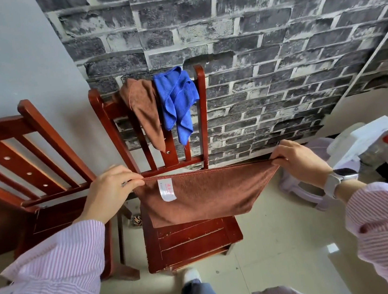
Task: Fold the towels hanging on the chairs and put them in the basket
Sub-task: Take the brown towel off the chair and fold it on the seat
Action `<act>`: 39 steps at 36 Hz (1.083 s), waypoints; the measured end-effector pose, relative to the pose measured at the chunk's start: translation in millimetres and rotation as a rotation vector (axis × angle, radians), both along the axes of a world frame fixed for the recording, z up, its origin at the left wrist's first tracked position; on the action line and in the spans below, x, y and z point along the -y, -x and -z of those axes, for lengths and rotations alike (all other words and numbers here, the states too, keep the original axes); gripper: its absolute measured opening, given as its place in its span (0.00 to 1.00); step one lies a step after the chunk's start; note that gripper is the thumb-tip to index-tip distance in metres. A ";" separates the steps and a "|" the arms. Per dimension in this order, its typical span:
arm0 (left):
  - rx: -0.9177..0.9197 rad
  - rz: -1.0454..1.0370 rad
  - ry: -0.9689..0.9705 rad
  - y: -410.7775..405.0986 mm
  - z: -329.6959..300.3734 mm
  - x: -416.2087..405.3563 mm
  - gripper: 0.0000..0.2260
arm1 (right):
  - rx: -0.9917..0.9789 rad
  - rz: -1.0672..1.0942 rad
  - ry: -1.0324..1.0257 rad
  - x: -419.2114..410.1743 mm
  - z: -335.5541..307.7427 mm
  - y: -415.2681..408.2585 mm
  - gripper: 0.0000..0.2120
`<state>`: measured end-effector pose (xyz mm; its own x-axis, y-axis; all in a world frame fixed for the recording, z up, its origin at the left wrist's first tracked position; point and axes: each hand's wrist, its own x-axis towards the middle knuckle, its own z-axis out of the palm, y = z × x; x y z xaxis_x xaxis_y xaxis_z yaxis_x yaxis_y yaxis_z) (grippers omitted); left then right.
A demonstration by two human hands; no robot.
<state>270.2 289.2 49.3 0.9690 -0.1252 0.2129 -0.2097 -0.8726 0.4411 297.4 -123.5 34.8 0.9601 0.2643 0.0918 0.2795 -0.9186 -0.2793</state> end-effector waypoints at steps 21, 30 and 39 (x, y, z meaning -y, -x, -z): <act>0.102 -0.379 -0.072 -87.2 45.8 -40.1 0.09 | -0.005 0.231 -0.344 -99.8 40.9 -111.8 0.03; 0.127 -0.232 -0.081 -61.0 107.0 -68.5 0.03 | 0.031 0.147 -0.380 -109.2 83.9 -101.5 0.03; -0.173 -0.133 -0.074 10.3 213.5 -70.5 0.12 | -0.270 0.145 -0.249 -90.8 195.8 -21.7 0.04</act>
